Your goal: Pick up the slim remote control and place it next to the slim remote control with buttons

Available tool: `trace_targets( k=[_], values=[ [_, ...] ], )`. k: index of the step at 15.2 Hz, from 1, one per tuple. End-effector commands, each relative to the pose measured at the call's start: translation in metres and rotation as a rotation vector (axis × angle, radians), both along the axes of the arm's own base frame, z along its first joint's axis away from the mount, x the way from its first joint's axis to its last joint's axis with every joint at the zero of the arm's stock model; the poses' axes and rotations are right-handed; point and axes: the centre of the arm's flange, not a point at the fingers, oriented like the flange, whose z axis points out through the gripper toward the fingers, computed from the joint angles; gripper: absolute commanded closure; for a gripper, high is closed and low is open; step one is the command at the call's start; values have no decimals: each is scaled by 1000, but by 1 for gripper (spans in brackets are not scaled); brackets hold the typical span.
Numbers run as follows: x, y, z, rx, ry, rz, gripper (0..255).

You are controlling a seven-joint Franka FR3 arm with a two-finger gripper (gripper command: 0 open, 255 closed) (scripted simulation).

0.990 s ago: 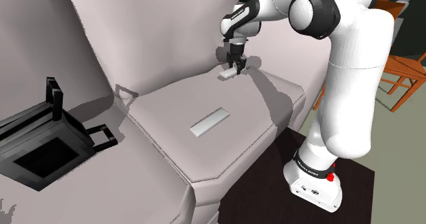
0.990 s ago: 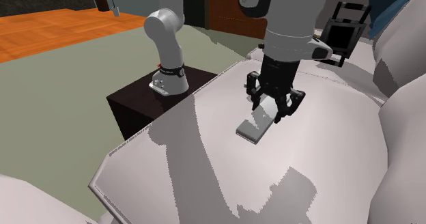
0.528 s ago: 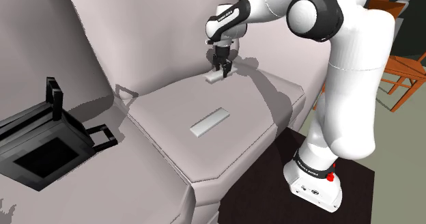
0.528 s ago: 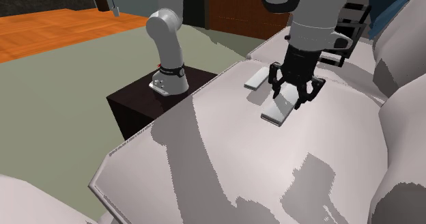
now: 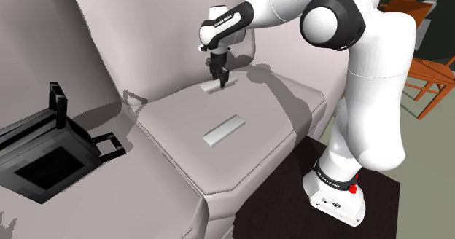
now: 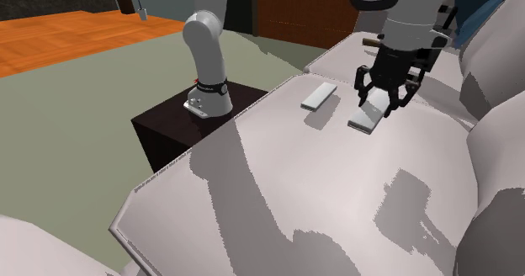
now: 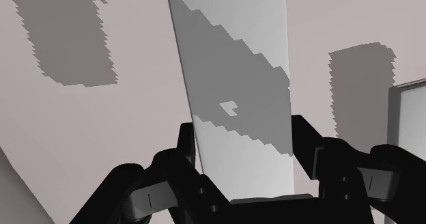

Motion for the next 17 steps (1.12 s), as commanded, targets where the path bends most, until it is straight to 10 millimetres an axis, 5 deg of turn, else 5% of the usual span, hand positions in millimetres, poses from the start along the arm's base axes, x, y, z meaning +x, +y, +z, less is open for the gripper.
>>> trace_targets(
  k=[1,5,17],
  values=[
    [9,23,2,0,0,-1,255],
    [27,70,2,0,0,-1,255],
    [27,70,-61,0,0,-1,255]
  ],
)
